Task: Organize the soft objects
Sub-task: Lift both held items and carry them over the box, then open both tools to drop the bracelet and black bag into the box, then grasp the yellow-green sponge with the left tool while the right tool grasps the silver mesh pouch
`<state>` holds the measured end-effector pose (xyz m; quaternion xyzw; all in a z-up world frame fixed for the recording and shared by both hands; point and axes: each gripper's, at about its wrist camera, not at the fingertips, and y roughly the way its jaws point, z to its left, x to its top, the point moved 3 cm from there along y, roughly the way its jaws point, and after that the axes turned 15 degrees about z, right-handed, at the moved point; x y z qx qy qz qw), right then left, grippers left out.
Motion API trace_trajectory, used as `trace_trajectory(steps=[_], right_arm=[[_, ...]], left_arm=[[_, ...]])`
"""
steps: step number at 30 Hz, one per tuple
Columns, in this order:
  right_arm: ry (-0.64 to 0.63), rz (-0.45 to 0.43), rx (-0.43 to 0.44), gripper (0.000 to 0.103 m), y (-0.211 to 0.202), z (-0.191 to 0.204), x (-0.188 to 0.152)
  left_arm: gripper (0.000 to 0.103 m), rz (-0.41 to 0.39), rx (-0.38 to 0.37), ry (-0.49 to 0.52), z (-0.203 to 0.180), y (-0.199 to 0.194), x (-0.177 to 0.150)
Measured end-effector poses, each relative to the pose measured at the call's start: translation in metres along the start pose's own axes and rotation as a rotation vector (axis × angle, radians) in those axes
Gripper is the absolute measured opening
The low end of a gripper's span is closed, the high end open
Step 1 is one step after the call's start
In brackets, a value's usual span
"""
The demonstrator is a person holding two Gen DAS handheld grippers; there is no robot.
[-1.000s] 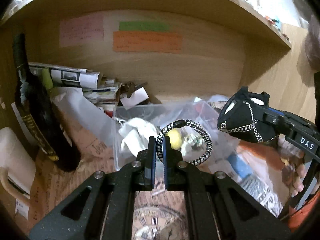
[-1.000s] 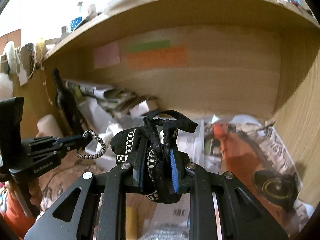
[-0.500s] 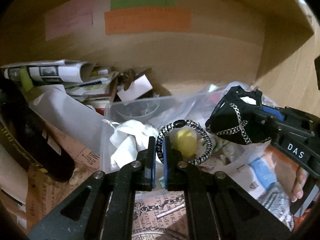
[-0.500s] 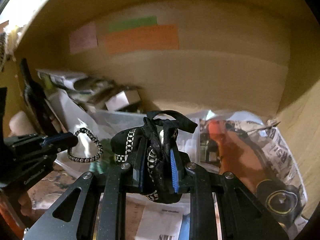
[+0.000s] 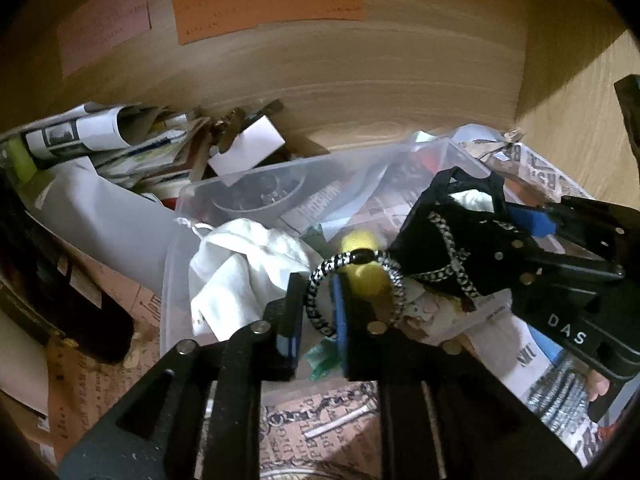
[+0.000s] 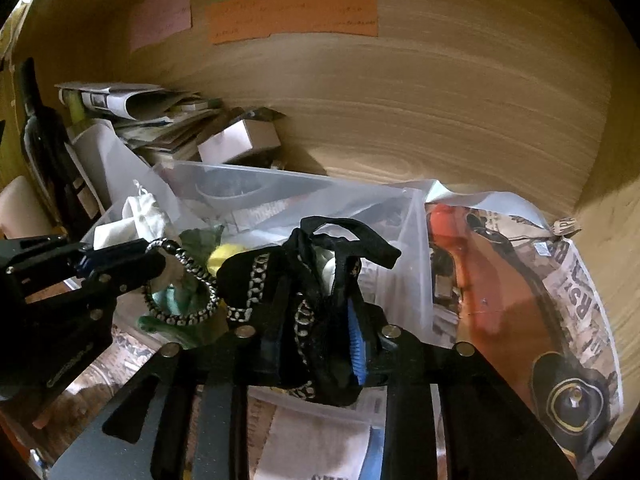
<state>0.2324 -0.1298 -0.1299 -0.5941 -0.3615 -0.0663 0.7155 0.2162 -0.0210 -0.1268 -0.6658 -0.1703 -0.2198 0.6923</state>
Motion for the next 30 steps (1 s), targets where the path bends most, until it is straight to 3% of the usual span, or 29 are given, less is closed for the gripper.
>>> trace_trajectory(steps=[10, 19, 22, 30], right_arm=[[-0.028, -0.031, -0.005, 0.057, -0.027, 0.003, -0.007], [-0.023, -0.172, -0.022, 0.082, -0.087, 0.000, -0.030], [-0.015, -0.197, -0.022, 0.084, -0.101, 0.000, -0.043], [0.021, -0.139, -0.010, 0.085, -0.098, -0.003, -0.091]], left_arm=[[0.052, -0.060, -0.063, -0.009, -0.001, -0.036, -0.015], [0.084, -0.169, -0.079, -0.002, -0.005, -0.086, -0.041], [0.095, -0.188, -0.084, 0.004, -0.010, -0.096, -0.053], [0.098, -0.136, -0.114, 0.043, -0.033, -0.091, -0.081]])
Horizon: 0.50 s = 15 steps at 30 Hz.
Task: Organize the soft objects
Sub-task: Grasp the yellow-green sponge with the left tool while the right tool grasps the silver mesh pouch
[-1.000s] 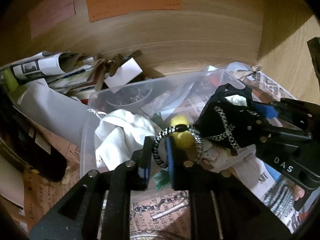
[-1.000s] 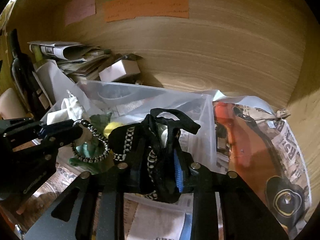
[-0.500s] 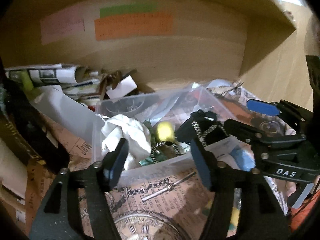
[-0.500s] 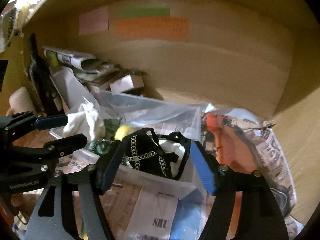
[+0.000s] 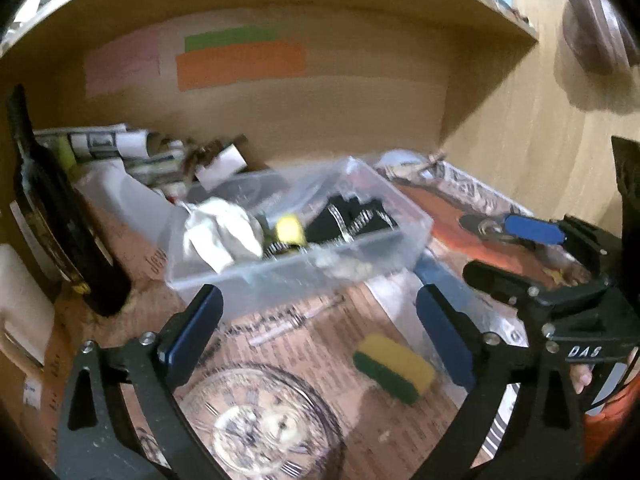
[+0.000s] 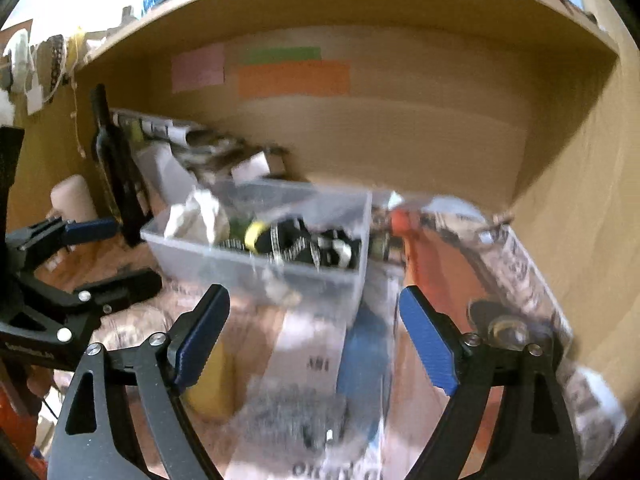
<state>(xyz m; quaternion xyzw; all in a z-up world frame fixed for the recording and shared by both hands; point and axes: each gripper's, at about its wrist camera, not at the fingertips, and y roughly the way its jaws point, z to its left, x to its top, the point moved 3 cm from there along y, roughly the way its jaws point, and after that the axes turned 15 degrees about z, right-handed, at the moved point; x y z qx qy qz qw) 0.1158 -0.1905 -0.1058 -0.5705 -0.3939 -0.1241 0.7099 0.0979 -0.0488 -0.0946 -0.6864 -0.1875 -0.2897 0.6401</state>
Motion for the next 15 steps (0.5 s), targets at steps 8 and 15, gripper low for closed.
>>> trace_trajectory(steps=[8, 15], right_arm=[[0.049, 0.157, 0.027, 0.085, 0.030, -0.004, -0.046], [0.093, 0.213, 0.064, 0.079, 0.043, -0.010, -0.066]], left_arm=[[0.098, 0.120, -0.078, -0.024, -0.018, 0.037, -0.025], [0.097, 0.178, -0.105, -0.042, -0.027, 0.064, -0.036]])
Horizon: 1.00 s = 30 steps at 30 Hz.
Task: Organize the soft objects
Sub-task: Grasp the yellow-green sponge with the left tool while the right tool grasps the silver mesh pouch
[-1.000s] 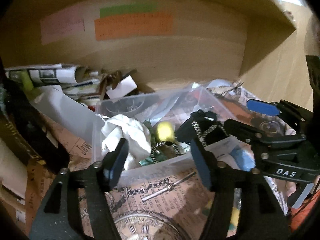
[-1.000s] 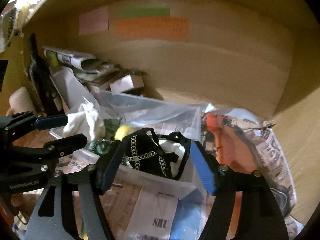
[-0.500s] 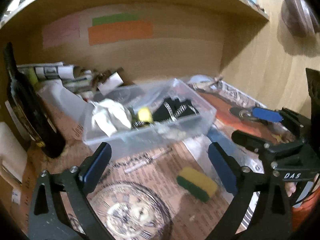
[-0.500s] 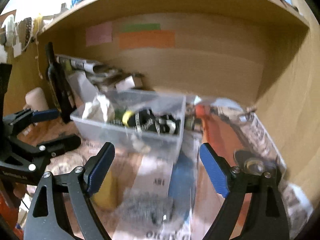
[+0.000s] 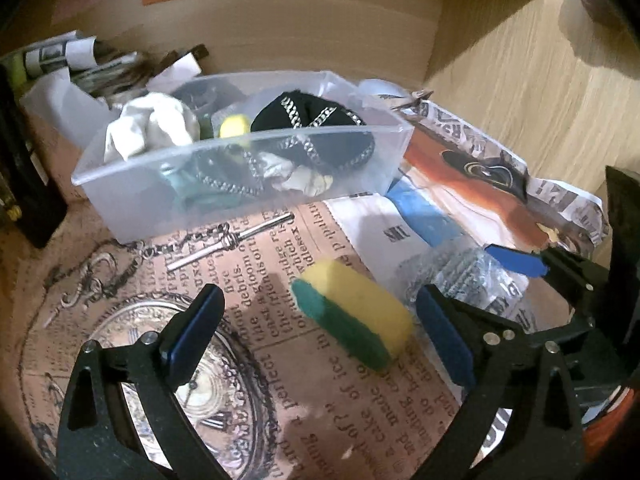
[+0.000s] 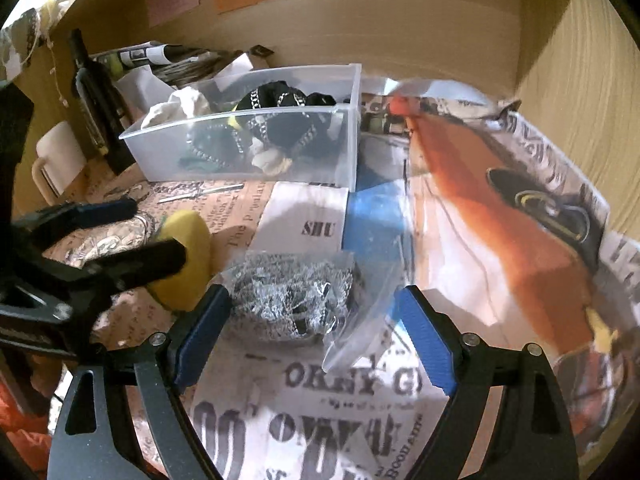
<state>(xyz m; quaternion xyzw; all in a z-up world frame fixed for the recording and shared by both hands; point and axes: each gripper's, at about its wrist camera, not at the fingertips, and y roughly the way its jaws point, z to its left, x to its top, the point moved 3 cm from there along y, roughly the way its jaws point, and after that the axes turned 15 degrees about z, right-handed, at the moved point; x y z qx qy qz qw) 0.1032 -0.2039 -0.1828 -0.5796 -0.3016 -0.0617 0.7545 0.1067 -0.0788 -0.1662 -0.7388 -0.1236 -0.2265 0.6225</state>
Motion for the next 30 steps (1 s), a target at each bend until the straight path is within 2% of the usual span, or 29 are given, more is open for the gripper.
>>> trace_trajectory(steps=[1, 2, 3, 5, 6, 8, 10, 11, 14, 22, 30], right_arm=[[-0.004, -0.002, 0.006, 0.076, 0.001, 0.000, -0.001], [-0.007, 0.000, 0.014, 0.067, 0.001, 0.001, -0.001], [-0.011, 0.002, 0.026, 0.060, 0.003, 0.002, -0.001], [-0.015, -0.003, 0.025, 0.055, 0.004, 0.003, -0.002], [-0.019, -0.008, 0.021, 0.049, 0.004, 0.004, -0.002], [-0.015, -0.015, 0.021, 0.041, 0.002, 0.002, -0.002], [-0.006, -0.018, 0.027, 0.037, 0.002, 0.000, -0.001], [0.001, -0.025, 0.030, 0.034, 0.000, -0.002, 0.000], [0.000, -0.041, 0.020, 0.031, -0.003, -0.002, 0.002], [-0.015, -0.102, 0.019, 0.029, -0.018, 0.002, 0.016], [-0.036, -0.223, 0.031, 0.029, -0.045, 0.008, 0.049]], left_arm=[[0.090, 0.006, -0.009, -0.003, 0.000, 0.002, 0.000], [0.084, 0.017, -0.021, -0.004, 0.000, 0.005, 0.000], [0.082, 0.024, -0.033, -0.005, 0.000, 0.006, 0.000], [0.074, 0.037, -0.067, -0.010, 0.000, 0.009, 0.000], [0.071, 0.040, -0.076, -0.007, -0.001, 0.010, 0.000], [0.056, 0.041, -0.097, 0.001, -0.003, 0.009, 0.001], [0.053, 0.037, -0.100, 0.007, -0.004, 0.007, 0.002], [0.038, 0.027, -0.091, 0.011, -0.005, 0.006, 0.002], [0.030, 0.025, -0.097, 0.020, -0.006, 0.002, 0.003], [0.028, -0.033, -0.074, -0.005, 0.006, -0.021, 0.008], [0.028, -0.158, -0.015, -0.033, 0.026, -0.064, 0.028]])
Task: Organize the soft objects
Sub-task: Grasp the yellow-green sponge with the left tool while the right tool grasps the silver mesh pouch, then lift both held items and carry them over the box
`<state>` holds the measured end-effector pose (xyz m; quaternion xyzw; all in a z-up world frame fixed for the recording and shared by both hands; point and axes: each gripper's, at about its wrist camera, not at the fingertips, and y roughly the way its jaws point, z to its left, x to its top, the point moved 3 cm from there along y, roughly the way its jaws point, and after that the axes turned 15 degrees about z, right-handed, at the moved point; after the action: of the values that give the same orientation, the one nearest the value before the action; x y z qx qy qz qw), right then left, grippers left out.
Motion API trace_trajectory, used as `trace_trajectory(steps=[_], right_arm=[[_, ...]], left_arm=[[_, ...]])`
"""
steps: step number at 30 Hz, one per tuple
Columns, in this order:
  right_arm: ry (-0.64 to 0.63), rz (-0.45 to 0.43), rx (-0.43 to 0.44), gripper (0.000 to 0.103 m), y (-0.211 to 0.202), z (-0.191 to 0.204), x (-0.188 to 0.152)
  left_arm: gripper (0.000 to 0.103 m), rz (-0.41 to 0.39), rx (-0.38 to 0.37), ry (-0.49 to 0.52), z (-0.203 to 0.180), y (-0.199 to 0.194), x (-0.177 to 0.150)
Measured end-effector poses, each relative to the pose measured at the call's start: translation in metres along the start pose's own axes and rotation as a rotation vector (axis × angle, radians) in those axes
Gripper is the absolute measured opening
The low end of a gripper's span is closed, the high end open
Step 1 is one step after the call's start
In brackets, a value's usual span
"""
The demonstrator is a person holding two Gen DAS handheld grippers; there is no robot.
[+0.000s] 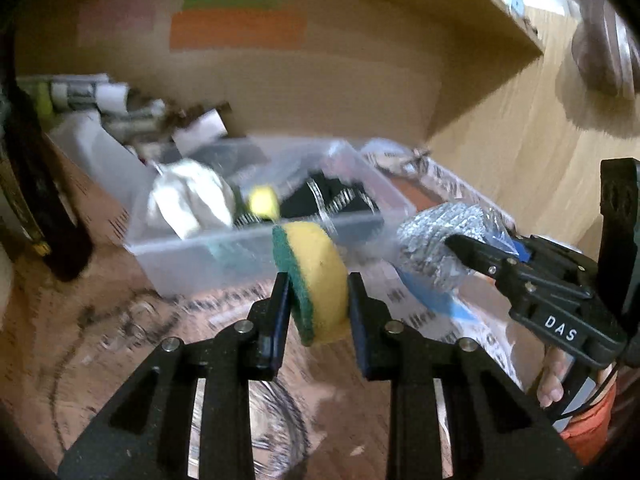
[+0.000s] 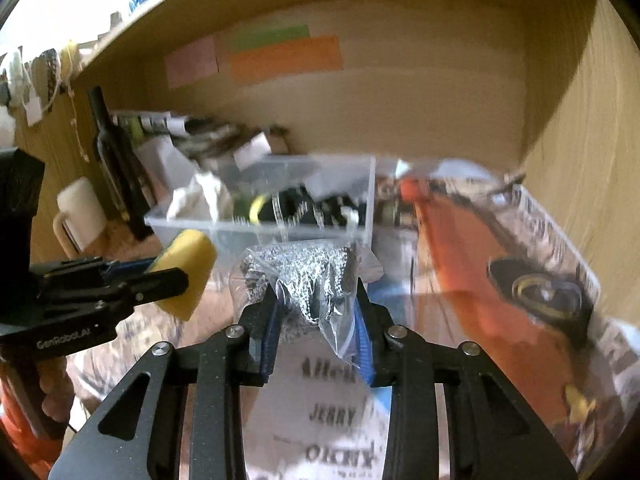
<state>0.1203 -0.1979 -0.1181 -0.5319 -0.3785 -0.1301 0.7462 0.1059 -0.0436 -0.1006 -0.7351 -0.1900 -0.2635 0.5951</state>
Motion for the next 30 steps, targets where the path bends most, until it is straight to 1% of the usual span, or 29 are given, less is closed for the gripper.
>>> trace_trajectory(steps=[5, 8, 11, 15, 22, 30], right_arm=[[-0.015, -0.070, 0.009, 0.029, -0.007, 0.006, 0.026], [-0.011, -0.094, 0.043, 0.029, -0.006, 0.008, 0.039], [-0.012, -0.105, 0.059, 0.029, 0.000, 0.011, 0.049], [-0.020, -0.106, 0.051, 0.029, 0.010, 0.015, 0.062], [-0.037, -0.055, 0.056, 0.029, 0.044, 0.021, 0.081], [-0.074, 0.046, 0.031, 0.029, 0.087, 0.030, 0.080]], left_arm=[[0.028, -0.066, 0.041, -0.022, 0.014, -0.017, 0.023], [0.028, -0.086, 0.062, -0.033, 0.026, -0.020, 0.037], [0.028, -0.096, 0.089, -0.039, 0.035, -0.019, 0.049], [0.028, -0.083, 0.106, -0.041, 0.042, -0.006, 0.061], [0.028, -0.026, 0.113, -0.044, 0.054, 0.025, 0.069], [0.028, 0.039, 0.122, -0.053, 0.063, 0.058, 0.072]])
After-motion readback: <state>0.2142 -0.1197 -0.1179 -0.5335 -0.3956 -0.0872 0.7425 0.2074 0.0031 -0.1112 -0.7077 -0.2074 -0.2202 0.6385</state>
